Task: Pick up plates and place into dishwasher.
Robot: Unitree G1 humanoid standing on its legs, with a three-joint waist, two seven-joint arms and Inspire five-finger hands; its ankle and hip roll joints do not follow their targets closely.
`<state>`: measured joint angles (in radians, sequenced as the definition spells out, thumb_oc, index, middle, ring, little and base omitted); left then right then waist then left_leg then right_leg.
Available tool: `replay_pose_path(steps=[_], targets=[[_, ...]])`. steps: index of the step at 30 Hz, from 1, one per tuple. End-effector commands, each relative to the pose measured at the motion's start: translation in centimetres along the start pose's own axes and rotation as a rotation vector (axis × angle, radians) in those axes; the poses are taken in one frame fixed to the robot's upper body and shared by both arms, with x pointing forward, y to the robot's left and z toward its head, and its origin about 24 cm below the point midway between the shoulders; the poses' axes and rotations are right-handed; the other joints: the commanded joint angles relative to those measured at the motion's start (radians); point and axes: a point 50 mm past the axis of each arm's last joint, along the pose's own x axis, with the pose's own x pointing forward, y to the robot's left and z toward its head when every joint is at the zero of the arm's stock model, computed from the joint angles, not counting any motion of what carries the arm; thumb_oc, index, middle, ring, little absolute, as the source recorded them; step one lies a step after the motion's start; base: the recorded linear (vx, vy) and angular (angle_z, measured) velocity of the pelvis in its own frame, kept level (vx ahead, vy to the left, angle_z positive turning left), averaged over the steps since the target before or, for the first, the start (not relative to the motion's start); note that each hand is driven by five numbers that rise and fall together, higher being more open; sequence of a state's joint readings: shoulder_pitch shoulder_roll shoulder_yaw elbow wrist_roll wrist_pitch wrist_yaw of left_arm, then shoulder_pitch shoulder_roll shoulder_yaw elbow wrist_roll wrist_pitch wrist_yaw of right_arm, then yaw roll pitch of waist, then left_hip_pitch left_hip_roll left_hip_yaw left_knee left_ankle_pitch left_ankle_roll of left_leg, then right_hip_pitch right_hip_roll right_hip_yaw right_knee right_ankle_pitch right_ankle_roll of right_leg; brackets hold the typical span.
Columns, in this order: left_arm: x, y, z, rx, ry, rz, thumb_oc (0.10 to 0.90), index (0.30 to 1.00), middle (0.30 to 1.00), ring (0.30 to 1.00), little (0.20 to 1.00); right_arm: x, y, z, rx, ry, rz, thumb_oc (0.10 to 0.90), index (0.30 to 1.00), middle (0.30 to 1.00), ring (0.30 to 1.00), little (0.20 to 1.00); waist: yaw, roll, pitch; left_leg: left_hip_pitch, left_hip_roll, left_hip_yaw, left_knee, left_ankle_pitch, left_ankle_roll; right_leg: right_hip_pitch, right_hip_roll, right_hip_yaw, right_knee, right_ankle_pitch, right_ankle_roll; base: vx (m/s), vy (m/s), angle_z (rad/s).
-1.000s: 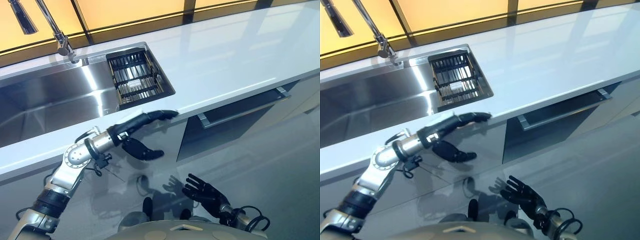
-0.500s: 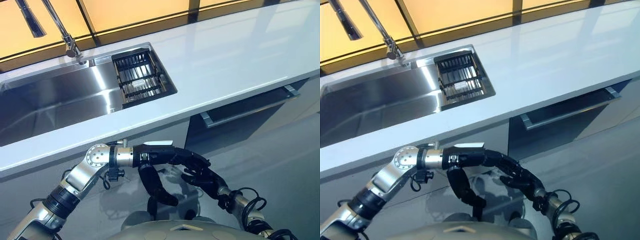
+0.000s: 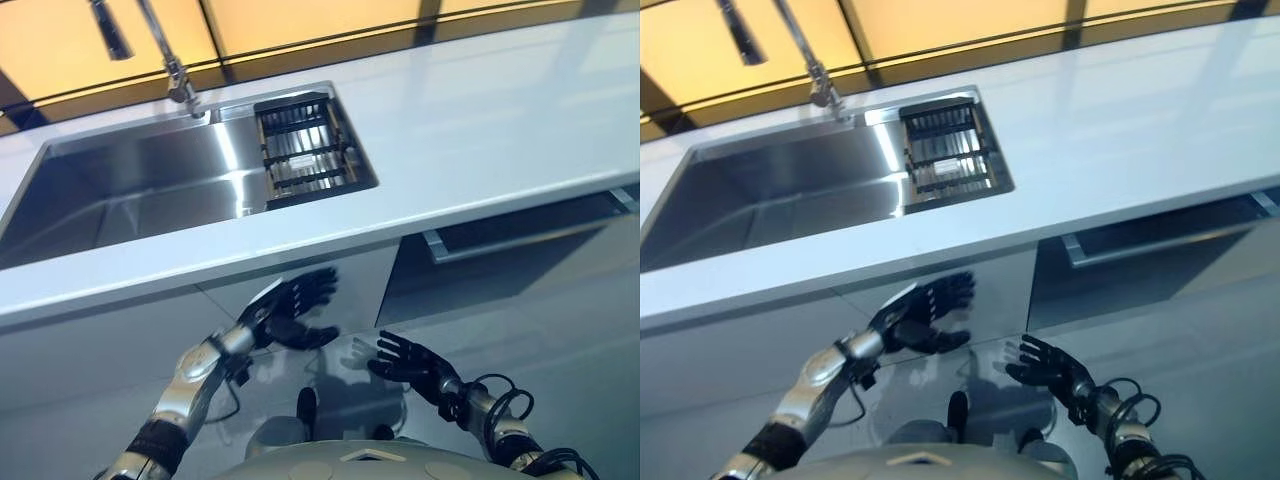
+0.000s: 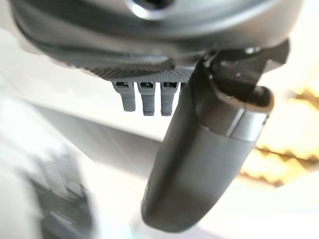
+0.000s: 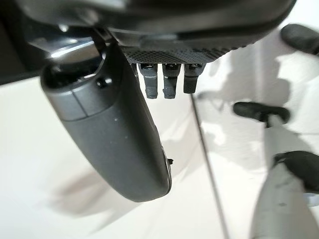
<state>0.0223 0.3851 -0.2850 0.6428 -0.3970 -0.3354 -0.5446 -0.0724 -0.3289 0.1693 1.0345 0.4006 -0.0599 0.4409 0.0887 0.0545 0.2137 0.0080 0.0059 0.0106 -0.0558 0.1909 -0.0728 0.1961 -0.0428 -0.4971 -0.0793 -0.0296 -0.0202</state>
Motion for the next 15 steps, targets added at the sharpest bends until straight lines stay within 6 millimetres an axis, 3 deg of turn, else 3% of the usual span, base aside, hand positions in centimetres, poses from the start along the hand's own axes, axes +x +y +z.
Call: replay_pose_path(steps=[1,4,7,10,11,15], targets=[[0.7,-1.0,2.3,0.241,-0.142,-0.037,0.800,0.900,0.900,0.900,0.900,0.9,0.5,3.1,0.004,-0.110,0.019,0.800,0.900,0.900,0.900,0.900,0.018,-0.063,-0.008,0.020,-0.020,0.156,0.290,-0.325,0.063,-0.047,-0.052,0.056,0.137,-0.041,0.043,-0.01,0.167,0.30],[0.4,-0.4,-0.8,0.277,0.033,0.053,0.800,0.900,0.900,0.900,0.900,0.7,-0.2,1.0,0.050,-0.014,-0.039,0.800,0.900,0.900,0.900,0.900,-0.007,-0.043,-0.022,0.106,-0.033,0.145,0.128,-0.290,0.069,-0.079,-0.034,0.066,0.157,-0.040,0.065,0.03,0.188,0.37],[-0.4,0.2,-3.6,0.238,0.204,0.120,0.800,0.900,0.900,0.900,0.900,0.3,-0.7,-0.8,0.085,0.070,-0.105,0.800,0.900,0.900,0.900,0.900,-0.021,-0.036,-0.035,0.110,-0.049,0.116,0.059,-0.255,0.083,-0.110,-0.029,0.081,0.160,-0.024,0.071,-0.04,0.153,0.70],[-2.8,0.1,-8.3,0.108,0.495,0.200,0.800,0.900,0.900,0.900,0.900,-0.3,-0.8,-3.2,0.141,0.158,-0.169,0.800,0.900,0.900,0.900,0.900,-0.054,-0.028,-0.056,0.112,-0.058,0.059,0.024,-0.241,0.098,-0.130,-0.004,0.170,0.184,-0.050,0.070,0.05,0.141,0.32],[-4.5,-0.2,-10.4,0.077,0.646,0.209,0.800,0.900,0.900,0.900,0.900,-0.7,-0.7,-4.6,0.171,0.207,-0.203,0.800,0.900,0.900,0.900,0.900,-0.079,-0.027,-0.067,0.107,-0.062,0.032,0.022,-0.235,0.106,-0.131,0.010,0.236,0.186,-0.059,0.067,0.07,0.100,0.46],[-6.4,-0.7,-12.3,-0.021,0.773,0.286,0.800,0.900,0.900,0.900,0.900,-1.3,-0.4,-6.6,0.143,0.289,-0.226,0.800,0.900,0.900,0.900,0.900,-0.094,-0.031,-0.087,0.106,-0.066,0.040,0.017,-0.238,0.110,-0.120,0.002,0.249,0.155,-0.047,0.074,0.06,0.073,0.31]])
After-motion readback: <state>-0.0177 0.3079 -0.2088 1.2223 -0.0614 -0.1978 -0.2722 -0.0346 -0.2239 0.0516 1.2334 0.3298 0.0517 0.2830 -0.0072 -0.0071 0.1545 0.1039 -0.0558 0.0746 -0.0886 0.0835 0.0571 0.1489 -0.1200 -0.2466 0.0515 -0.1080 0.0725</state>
